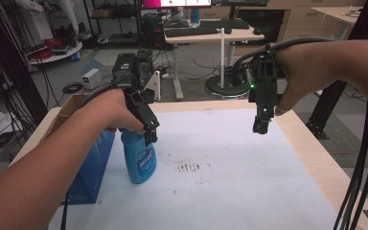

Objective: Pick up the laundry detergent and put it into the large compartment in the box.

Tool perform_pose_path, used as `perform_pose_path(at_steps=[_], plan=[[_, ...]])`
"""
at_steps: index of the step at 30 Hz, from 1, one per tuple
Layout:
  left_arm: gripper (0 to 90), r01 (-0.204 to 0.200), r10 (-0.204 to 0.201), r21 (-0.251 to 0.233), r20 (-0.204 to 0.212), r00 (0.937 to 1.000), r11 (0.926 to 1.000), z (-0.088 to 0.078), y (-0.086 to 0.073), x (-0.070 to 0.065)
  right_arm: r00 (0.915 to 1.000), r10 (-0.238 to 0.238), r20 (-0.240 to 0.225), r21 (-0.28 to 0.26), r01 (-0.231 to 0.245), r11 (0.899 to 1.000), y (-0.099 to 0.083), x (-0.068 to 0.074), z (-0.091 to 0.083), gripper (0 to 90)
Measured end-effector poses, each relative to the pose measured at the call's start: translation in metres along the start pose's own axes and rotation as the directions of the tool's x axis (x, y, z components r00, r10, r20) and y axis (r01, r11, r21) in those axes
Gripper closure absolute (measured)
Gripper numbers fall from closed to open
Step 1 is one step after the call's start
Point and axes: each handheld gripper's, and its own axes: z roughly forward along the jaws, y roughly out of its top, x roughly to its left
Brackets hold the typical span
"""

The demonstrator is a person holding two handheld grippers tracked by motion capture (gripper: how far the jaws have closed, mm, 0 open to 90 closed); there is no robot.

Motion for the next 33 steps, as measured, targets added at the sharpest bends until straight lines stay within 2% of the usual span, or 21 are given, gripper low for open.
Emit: perform_pose_path(at_steps=[7,13,24,29,30,33], plan=[[1.7,0.014,-0.014,-0.01,-0.007,0.9999,0.9999,0.0041,0.0003,0.0006,1.0,-0.008,0.004,-0.002,0.008,1.0,-0.0006,-0.0008,0.0017,2.5],[1.7,0.007,-0.007,-0.004,-0.024,0.9997,1.0,0.0055,0.0017,-0.0003,1.0,0.0,0.002,-0.001,0.0,1.0,-0.0015,-0.0008,0.0028,2.5],[1.8,0.009,-0.009,-0.007,-0.021,0.9997,0.9999,0.0068,0.0016,-0.0007,1.0,0.002,0.0,0.006,-0.002,1.0,0.0006,-0.002,0.0035,2.5],[4.3,0.002,-0.003,-0.004,-0.022,0.9998,1.0,0.0058,0.0008,-0.0017,1.0,-0.005,0.0,0.003,0.005,1.0,0.002,-0.0023,0.0042,2.5],[9.0,0.0,0.0,-0.007,-0.015,0.9999,1.0,0.0052,0.0007,-0.0016,1.0,-0.005,0.0,0.004,0.005,1.0,0.0023,-0.0022,0.0039,2.5],[10.1,0.004,-0.004,-0.01,-0.019,0.9998,0.9999,0.005,0.0007,-0.002,1.0,-0.008,-0.001,0.003,0.008,1.0,0.0024,-0.0023,0.0043,2.5]])
